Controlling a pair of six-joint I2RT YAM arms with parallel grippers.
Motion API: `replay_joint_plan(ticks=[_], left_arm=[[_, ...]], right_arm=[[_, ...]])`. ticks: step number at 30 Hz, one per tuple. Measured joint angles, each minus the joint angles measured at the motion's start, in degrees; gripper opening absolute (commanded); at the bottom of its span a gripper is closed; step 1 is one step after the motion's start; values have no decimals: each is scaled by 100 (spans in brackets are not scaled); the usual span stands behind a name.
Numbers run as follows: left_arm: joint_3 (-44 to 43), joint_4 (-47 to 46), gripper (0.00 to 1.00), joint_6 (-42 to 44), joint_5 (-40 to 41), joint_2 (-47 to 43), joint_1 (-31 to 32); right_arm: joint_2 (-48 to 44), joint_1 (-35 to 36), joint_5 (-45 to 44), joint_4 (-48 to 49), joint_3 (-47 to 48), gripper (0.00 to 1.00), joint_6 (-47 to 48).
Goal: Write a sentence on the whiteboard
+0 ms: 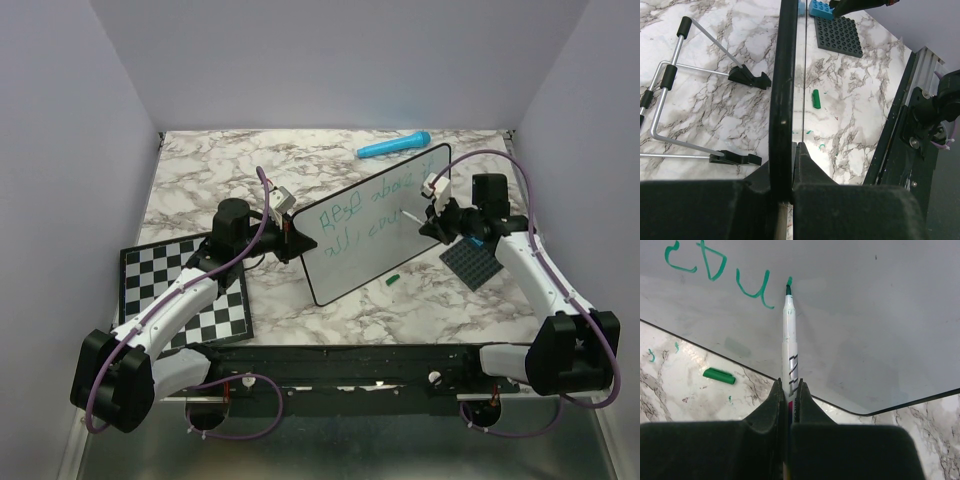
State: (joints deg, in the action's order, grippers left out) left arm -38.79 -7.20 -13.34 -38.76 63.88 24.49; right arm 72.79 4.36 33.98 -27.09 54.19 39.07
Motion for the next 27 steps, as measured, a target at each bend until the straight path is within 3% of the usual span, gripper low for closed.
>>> replay_joint_plan(ticks=[16,27], left_arm=[[0,-7,0,7,-4,0,2],[0,-9,0,9,-4,0,2]], right_arm=[[-2,-37,-2,-46,-282,1,153],[17,-109,-2,-98,101,1,109]])
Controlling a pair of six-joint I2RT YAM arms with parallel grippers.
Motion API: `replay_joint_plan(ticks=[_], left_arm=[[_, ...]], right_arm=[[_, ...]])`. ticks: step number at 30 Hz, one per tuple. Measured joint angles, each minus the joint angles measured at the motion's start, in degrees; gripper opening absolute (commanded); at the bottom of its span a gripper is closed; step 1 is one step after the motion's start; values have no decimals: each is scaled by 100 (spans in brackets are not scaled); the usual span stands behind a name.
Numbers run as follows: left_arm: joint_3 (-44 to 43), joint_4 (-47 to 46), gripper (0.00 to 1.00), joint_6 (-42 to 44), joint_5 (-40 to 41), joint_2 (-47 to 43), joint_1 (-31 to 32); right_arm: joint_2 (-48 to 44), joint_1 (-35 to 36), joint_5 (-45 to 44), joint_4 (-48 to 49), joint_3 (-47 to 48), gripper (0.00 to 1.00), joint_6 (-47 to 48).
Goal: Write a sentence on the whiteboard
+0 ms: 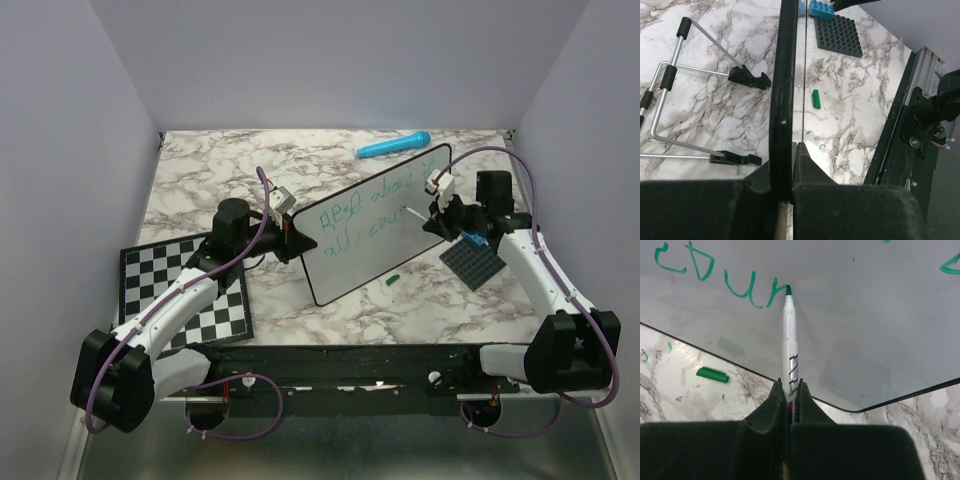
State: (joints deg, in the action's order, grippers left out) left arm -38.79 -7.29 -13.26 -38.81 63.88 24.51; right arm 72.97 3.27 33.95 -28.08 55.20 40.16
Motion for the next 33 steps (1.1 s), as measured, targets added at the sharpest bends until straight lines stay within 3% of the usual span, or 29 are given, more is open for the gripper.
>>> replay_joint_plan(ticks=[33], left_arm=[[-11,-11,0,17,-26,20,0]], right_arm=[[192,-264,341,-212,50,1,208]])
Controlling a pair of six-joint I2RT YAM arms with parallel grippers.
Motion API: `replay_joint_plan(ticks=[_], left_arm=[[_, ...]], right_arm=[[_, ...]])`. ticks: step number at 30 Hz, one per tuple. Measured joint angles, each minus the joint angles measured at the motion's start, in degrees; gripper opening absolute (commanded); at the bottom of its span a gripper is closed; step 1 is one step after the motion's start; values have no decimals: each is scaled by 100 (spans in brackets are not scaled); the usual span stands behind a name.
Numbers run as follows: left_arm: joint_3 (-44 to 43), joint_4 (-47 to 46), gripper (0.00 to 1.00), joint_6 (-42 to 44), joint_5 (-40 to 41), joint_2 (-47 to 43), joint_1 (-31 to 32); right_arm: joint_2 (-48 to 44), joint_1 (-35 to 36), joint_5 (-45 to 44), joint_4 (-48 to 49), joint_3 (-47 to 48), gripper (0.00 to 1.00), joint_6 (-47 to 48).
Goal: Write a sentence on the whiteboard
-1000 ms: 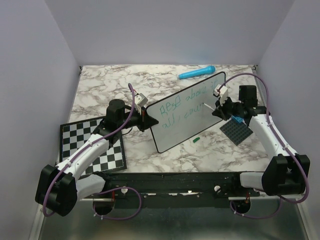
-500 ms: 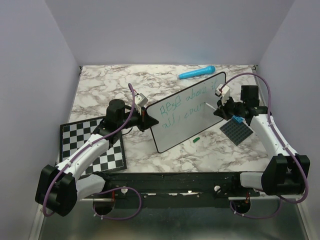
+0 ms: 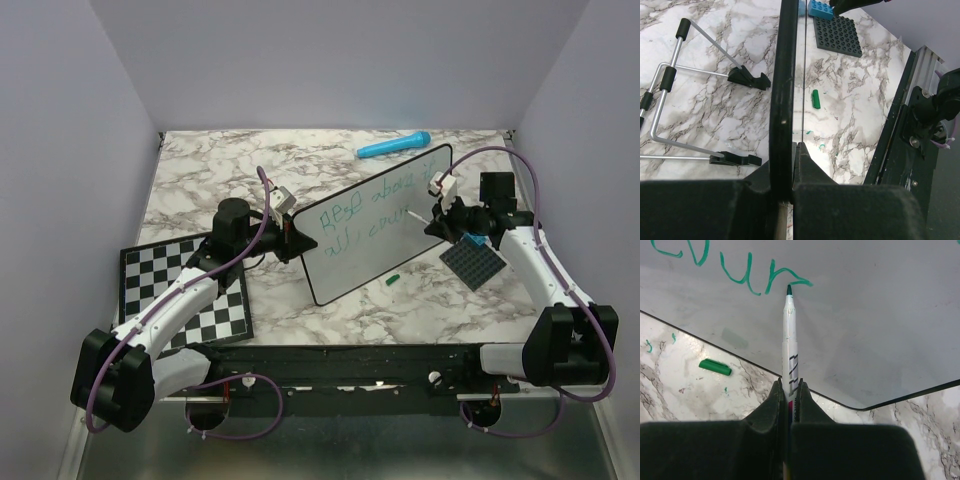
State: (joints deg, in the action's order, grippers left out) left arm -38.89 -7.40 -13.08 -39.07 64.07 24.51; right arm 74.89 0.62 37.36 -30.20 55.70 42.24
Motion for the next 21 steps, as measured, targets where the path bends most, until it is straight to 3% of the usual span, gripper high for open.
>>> replay_joint_plan(ticks=[21], left_arm=[[0,-4,0,4,-2,0,0]], right_arm=[[9,-151,-216,-31,92,1,-59]])
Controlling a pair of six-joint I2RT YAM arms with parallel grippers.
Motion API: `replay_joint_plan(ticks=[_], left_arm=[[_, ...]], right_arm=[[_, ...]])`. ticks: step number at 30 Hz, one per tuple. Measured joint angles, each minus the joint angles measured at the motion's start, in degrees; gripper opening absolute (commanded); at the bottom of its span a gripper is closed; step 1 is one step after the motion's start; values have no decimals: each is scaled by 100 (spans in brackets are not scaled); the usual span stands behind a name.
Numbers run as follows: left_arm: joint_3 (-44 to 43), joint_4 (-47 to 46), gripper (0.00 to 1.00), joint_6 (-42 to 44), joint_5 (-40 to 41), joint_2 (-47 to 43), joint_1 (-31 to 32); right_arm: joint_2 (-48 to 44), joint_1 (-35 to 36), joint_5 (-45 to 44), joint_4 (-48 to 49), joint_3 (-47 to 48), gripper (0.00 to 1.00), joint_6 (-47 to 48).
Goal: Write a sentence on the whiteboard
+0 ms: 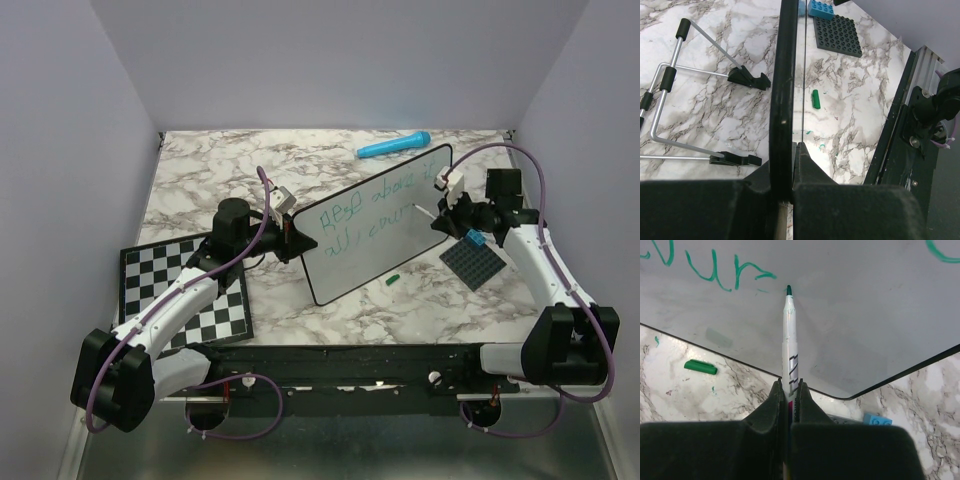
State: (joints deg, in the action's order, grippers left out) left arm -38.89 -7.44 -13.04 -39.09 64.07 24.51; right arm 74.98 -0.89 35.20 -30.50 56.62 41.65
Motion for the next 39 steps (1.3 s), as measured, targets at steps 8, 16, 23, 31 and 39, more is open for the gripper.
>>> replay_joint_plan(ticks=[8,16,23,31,39], left_arm=[[0,0,0,-2,0,2,0],[0,0,0,-4,0,4,-2],[0,-4,0,-7,0,11,-2],[0,-7,0,-4,-2,11,-2],[-2,-11,0,-2,-7,11,-2]], right_arm=[[2,2,13,26,142,1,-74],[35,2,48,26,140,0,-68],[37,2,35,31,-50,0,-46],[39,-98,-37,28,-170,1,-22],[37,-225,-42,46,-46,0,-127]])
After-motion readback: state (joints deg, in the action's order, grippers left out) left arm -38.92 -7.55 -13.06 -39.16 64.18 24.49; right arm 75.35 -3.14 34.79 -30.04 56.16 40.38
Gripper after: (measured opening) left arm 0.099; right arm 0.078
